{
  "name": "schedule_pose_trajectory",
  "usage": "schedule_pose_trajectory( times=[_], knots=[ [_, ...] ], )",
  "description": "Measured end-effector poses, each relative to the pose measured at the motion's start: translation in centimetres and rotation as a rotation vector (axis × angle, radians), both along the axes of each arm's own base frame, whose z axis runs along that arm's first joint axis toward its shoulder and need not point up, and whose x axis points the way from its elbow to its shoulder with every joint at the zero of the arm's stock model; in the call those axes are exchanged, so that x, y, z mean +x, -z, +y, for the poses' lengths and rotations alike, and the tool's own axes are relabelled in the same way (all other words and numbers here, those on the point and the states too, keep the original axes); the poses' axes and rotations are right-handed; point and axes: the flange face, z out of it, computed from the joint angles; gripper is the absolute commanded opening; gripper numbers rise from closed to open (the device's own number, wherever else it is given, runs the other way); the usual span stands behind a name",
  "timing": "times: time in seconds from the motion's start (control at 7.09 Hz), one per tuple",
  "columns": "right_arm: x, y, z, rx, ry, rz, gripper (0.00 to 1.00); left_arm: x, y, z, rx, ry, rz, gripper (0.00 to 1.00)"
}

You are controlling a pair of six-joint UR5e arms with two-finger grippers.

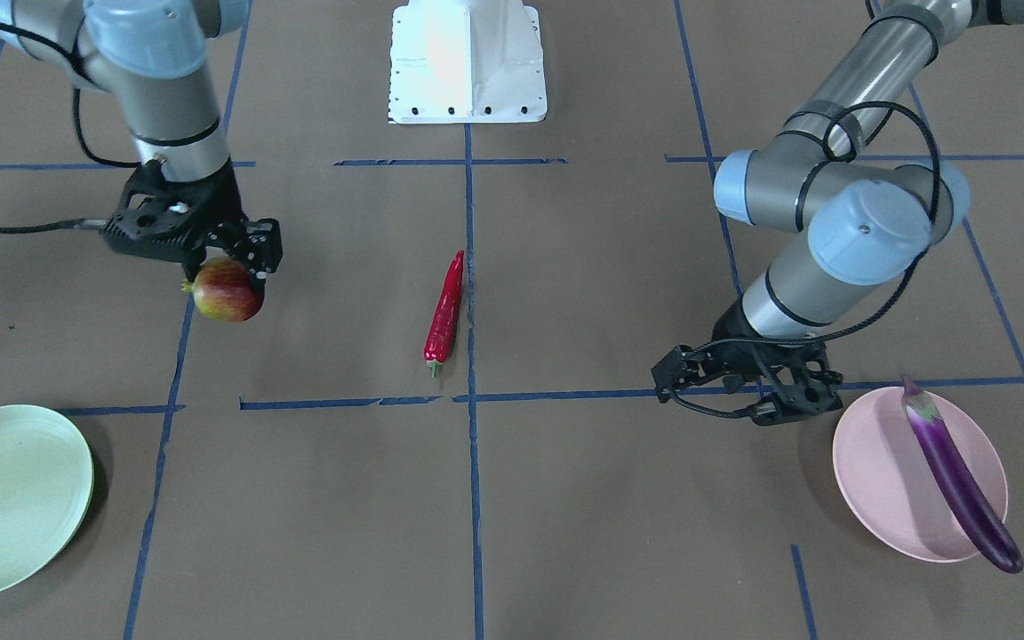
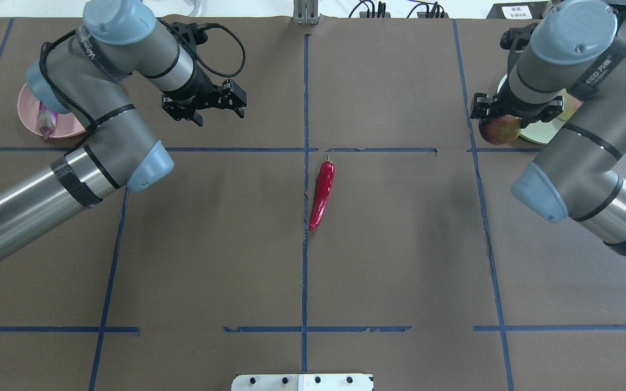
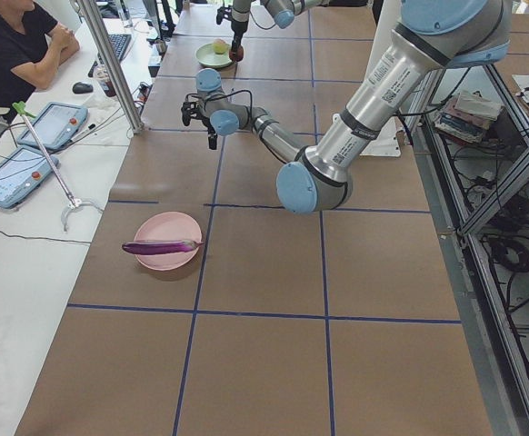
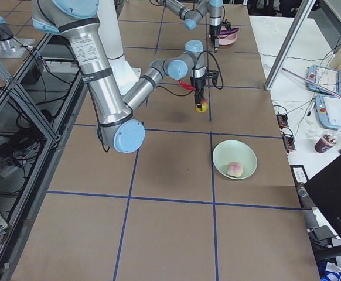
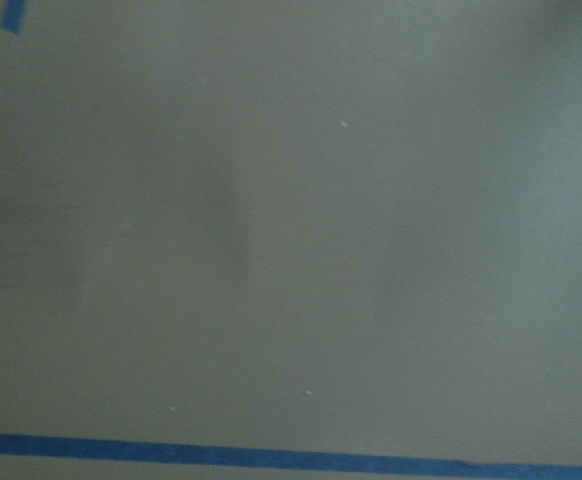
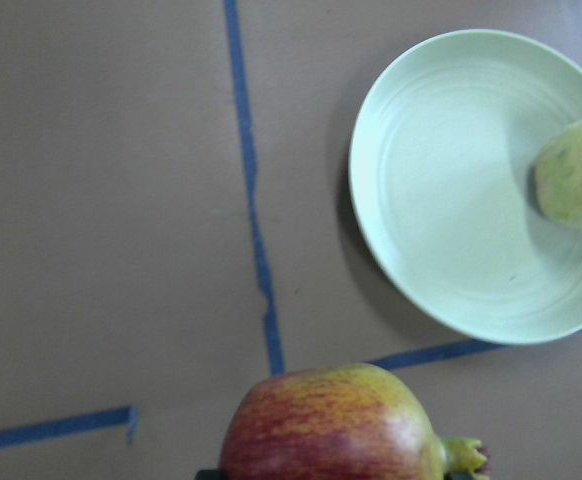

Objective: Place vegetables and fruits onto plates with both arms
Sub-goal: 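Carry the pomegranate to the green plate with the right gripper while the left returns, then grasp the red chili pepper with the left gripper while the right releases the pomegranate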

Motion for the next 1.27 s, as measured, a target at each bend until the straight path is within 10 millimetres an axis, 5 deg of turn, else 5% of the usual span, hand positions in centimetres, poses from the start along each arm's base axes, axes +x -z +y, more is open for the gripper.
schedule_pose_trajectory(
  times=[0.42,0.85,1.13,1.27],
  knots=[
    [2.2,-8.0,-7.1,-0.007,-0.025,-0.015,0.0,8.4,4.9,5.3,0.118,-0.009,-0.017,1.0],
    [4.0,-12.4,-10.2,-0.014,-0.039,0.015,0.03,14.4,8.3,6.3,0.164,0.017,-0.055,0.98],
    [4.8,-14.4,-11.1,0.003,-0.037,0.018,1.0,17.7,9.1,8.2,0.183,0.012,-0.075,0.9],
    [5.0,-14.6,-11.2,0.007,-0.034,0.018,1.0,19.1,8.9,9.2,0.19,0.007,-0.087,0.85]
  ],
)
